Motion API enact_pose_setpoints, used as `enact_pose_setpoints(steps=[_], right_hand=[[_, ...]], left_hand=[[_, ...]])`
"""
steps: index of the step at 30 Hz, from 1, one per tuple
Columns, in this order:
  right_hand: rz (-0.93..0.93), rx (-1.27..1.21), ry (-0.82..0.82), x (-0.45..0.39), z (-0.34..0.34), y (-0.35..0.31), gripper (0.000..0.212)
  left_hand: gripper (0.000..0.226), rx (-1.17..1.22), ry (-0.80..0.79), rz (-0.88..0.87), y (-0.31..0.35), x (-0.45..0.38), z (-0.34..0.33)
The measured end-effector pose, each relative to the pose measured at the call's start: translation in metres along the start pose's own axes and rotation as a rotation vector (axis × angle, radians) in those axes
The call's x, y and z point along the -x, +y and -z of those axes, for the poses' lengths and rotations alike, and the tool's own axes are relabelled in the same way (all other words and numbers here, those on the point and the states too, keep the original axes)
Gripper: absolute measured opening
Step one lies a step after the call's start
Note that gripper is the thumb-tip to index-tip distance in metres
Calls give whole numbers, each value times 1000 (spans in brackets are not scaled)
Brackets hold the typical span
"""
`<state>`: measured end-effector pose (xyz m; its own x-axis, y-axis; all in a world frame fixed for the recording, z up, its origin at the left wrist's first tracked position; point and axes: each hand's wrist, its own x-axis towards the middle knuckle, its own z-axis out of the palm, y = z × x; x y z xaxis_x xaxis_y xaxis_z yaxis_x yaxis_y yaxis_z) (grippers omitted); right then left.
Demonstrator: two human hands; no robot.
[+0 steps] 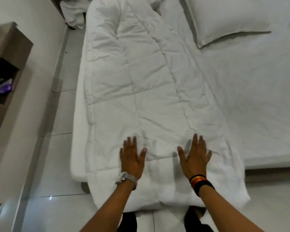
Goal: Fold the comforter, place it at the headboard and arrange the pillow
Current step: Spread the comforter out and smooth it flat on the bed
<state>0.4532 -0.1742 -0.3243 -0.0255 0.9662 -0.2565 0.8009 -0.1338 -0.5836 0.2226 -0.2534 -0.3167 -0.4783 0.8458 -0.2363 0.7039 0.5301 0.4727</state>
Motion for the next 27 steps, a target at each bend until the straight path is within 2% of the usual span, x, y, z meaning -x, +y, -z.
enact_pose_setpoints(steps=[2,4,7,10,13,15,19,21,23,25,27], right_hand=[[100,8,-34,10,-41,-50,95],[145,37,-59,19,-79,-91,96],[131,73,-84,28,-138,-151,97],[79,147,-172,35,-187,-191,93],[-29,194,-243,47,-218,-215,87],[-60,139,-202,50,-225,-233,85],[-7,89,-26,63,-243,-269,82],[-19,146,-81,72,-261,-278,80],[-93,180,-149,76,-281,-284,75],[-170,148,-194,79,-291,-290,76],[-189,83,-170,85,-290,-298,77]], left_hand=[[85,26,161,172,-61,-26,45],[94,77,241,372,-115,-53,83],[113,292,136,603,-175,-100,116],[112,657,-69,724,-188,-128,118],[118,808,-180,742,-183,-150,115],[122,876,-139,692,-174,-164,126],[81,885,71,532,-201,-183,161],[88,850,71,592,-225,-175,177],[103,789,-34,636,-243,-172,189],[118,703,-188,594,-251,-174,200],[122,632,-246,533,-259,-180,213]])
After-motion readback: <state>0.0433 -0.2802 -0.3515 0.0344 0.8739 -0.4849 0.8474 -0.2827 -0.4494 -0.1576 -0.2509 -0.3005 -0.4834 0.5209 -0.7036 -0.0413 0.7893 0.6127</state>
